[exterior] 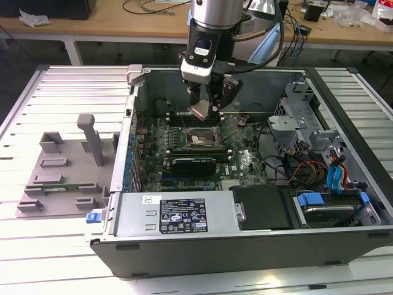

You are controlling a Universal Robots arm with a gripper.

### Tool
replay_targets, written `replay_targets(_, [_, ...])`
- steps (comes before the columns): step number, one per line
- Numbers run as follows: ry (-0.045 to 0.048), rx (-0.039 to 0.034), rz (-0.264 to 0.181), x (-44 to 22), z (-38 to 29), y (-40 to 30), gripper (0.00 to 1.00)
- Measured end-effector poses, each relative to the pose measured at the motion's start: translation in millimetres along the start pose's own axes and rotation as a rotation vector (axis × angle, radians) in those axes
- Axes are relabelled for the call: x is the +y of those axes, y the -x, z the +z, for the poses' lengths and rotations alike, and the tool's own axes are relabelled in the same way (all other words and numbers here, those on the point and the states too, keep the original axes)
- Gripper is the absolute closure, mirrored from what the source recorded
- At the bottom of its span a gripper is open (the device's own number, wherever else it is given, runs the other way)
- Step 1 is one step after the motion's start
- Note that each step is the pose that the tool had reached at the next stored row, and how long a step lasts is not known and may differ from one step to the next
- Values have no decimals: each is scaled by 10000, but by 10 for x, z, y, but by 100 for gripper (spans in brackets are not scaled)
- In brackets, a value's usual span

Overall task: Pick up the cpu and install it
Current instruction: 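Place the cpu into insertion slot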

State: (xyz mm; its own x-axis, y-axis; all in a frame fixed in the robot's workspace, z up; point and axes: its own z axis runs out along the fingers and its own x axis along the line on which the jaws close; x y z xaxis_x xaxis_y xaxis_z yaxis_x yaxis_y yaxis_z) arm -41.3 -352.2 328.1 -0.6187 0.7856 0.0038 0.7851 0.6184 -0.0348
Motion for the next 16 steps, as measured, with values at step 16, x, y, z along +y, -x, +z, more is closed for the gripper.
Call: replay_targets(16, [6, 60, 1743, 0, 4, 0, 45])
